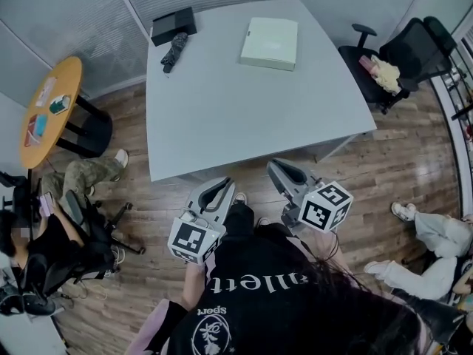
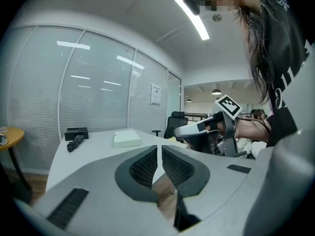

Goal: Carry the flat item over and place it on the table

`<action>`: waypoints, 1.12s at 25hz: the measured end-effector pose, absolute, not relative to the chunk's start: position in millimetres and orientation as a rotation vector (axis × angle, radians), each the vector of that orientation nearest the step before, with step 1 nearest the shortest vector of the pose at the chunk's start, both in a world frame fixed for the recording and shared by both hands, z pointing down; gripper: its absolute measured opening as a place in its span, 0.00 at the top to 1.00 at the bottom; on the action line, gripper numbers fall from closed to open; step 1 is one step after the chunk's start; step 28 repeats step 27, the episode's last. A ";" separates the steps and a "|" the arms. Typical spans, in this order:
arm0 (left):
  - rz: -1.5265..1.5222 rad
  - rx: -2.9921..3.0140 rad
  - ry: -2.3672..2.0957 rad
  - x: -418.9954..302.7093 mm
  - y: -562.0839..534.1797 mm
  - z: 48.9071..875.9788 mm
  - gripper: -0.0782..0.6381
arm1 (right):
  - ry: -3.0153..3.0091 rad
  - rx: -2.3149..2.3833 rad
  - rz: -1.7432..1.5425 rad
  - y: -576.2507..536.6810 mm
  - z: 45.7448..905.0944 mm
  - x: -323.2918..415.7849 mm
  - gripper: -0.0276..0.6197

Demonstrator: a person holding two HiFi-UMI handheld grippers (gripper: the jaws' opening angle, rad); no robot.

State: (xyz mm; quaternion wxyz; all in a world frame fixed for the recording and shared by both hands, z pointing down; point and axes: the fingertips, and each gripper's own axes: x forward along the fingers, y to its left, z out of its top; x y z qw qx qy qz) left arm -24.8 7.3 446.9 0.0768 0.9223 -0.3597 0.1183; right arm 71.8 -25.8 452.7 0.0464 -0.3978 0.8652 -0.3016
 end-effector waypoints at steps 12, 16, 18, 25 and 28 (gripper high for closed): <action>0.368 2.797 -1.091 -11.4 27.9 442.1 0.83 | 2.669 -1.168 -0.885 -4.7 451.7 77.8 0.92; 0.369 2.810 -1.092 -9.6 28.2 439.2 0.83 | 2.667 -1.164 -0.875 -2.4 450.3 79.4 0.92; 0.367 2.816 -1.089 -8.0 28.1 437.5 0.83 | 2.662 -1.164 -0.873 -1.8 449.2 81.1 0.92; 0.373 2.831 -1.073 -1.7 28.6 436.6 0.83 | 2.654 -1.171 -0.872 -1.8 449.4 86.3 0.92; 0.374 2.833 -1.074 -1.5 29.2 436.5 0.83 | 2.655 -1.170 -0.872 -1.1 449.7 86.4 0.92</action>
